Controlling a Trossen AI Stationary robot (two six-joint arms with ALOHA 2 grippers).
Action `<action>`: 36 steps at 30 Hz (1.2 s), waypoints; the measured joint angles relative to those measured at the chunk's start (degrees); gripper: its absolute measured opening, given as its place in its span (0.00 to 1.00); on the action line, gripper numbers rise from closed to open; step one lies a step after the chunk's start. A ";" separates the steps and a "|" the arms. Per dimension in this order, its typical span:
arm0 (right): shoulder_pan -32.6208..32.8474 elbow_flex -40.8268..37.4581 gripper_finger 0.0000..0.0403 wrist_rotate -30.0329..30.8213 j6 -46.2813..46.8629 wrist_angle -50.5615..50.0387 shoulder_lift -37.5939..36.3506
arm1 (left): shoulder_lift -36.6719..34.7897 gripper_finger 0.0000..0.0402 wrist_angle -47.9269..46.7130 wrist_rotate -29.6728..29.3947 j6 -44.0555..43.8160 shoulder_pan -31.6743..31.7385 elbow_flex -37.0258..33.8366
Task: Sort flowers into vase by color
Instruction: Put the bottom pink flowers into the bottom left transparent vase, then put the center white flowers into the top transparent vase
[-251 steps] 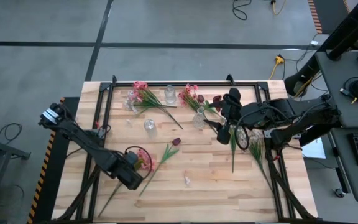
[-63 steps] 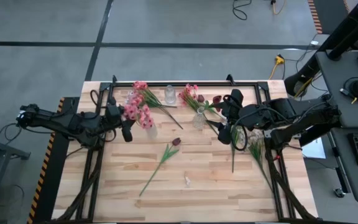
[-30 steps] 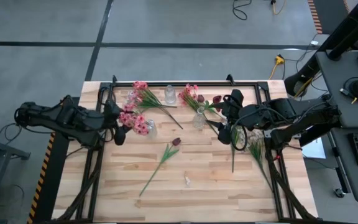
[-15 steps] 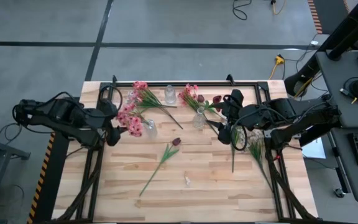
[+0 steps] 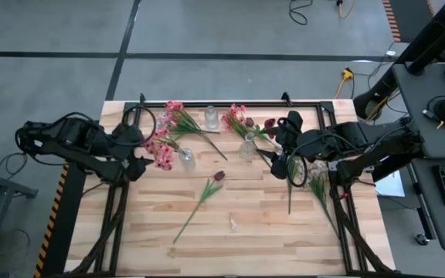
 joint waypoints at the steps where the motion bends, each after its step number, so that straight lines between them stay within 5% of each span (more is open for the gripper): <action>1: 0.00 0.02 0.70 0.00 0.00 0.00 0.00 | 0.32 0.77 -1.97 0.11 -1.37 0.00 0.72; 15: 0.00 0.15 0.70 -0.19 3.83 -0.70 -0.02 | 1.84 0.77 -8.47 5.68 -8.27 0.00 6.04; 21: 0.00 0.42 0.70 -3.78 11.34 -8.53 -0.04 | 2.04 0.77 -8.45 5.52 -7.80 0.00 9.47; 30: 1.08 0.07 0.70 -7.52 30.37 -29.89 0.83 | 1.54 0.77 -8.42 -2.40 -5.74 0.00 16.38; 36: 1.77 -4.43 0.70 -9.27 42.06 -32.65 1.18 | 1.32 0.77 -4.93 -12.77 -2.38 0.00 18.58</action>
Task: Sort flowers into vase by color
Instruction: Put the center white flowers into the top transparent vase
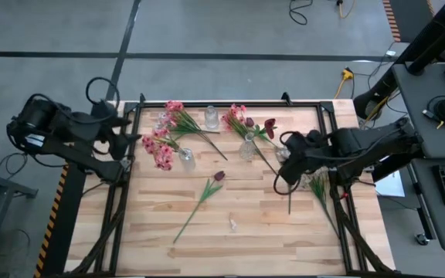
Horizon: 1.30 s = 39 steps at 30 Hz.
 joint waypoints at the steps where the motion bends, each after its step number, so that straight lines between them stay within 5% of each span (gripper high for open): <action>1: 0.00 -1.24 0.70 -1.20 1.42 -0.01 0.00 | -0.11 0.77 1.24 -0.81 1.94 0.00 0.00; 10: 0.01 -15.59 0.67 -9.26 17.91 2.45 0.00 | -0.22 0.77 10.07 3.25 20.60 0.00 -0.26; 20: -0.13 -31.54 0.73 -12.32 23.96 21.21 0.00 | -1.97 0.77 27.83 3.62 37.24 0.00 -0.16; 30: -0.15 -41.94 0.75 -10.14 31.93 30.93 0.02 | 0.81 0.77 30.96 11.31 43.01 0.00 1.64; 39: -0.15 -45.19 0.68 -10.21 35.43 38.67 6.37 | 4.39 0.77 30.79 11.04 46.84 0.02 1.57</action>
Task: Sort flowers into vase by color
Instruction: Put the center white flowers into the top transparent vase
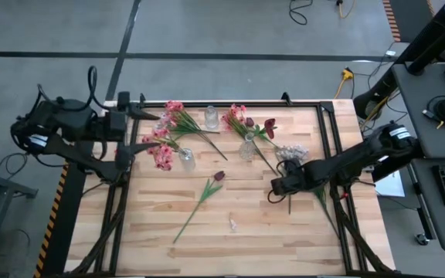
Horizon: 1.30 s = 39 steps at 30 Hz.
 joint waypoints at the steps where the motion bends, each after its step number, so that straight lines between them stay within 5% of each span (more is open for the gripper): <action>1: 0.00 0.48 0.67 -0.01 0.27 0.10 1.15 | 0.25 0.77 0.11 -0.11 -0.07 0.00 0.00; 11: 0.00 6.87 0.54 -0.02 -1.03 -2.92 10.37 | -0.20 0.77 0.10 -0.31 -0.18 0.00 -0.13; 26: 0.01 7.71 0.06 -2.92 -5.63 -4.56 10.06 | 0.37 0.77 -0.02 -0.31 -0.66 0.01 -0.90; 39: 0.04 8.94 0.05 -3.71 -6.72 -12.47 4.70 | 0.77 0.77 0.00 -0.29 -1.32 0.02 -3.13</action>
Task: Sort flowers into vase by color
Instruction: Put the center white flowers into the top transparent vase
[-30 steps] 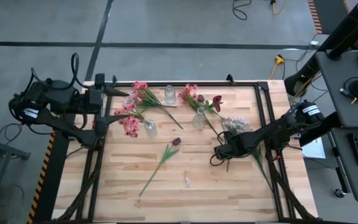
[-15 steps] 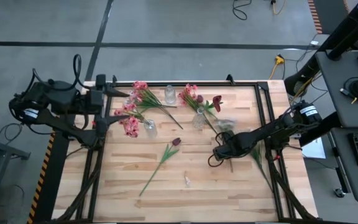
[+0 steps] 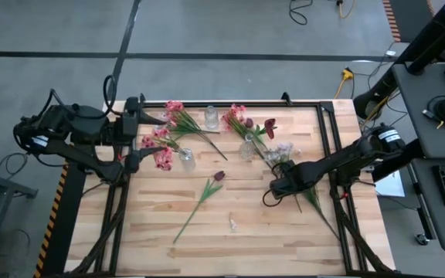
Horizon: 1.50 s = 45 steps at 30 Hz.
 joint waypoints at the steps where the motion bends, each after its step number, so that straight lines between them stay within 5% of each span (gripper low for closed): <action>1: 0.00 0.00 0.05 0.13 -0.65 0.04 -1.21 | -0.01 0.77 0.00 0.00 -0.01 -0.01 0.00; 22: 4.58 0.02 0.04 12.86 -3.41 -1.86 -28.72 | -0.76 0.77 -0.98 0.01 -1.54 -0.01 -0.02; 29: 7.28 0.02 0.04 21.16 -2.91 -1.77 -31.01 | -0.74 0.77 -0.94 0.00 -1.58 0.00 -0.02; 38: 7.75 0.20 0.04 23.29 -2.90 -2.07 -31.14 | -0.74 0.77 -0.84 0.00 -1.58 -0.01 -0.02; 45: 7.74 6.12 0.04 28.79 -2.40 -10.47 -31.27 | -0.42 0.77 -0.01 0.00 -1.51 -0.02 -0.02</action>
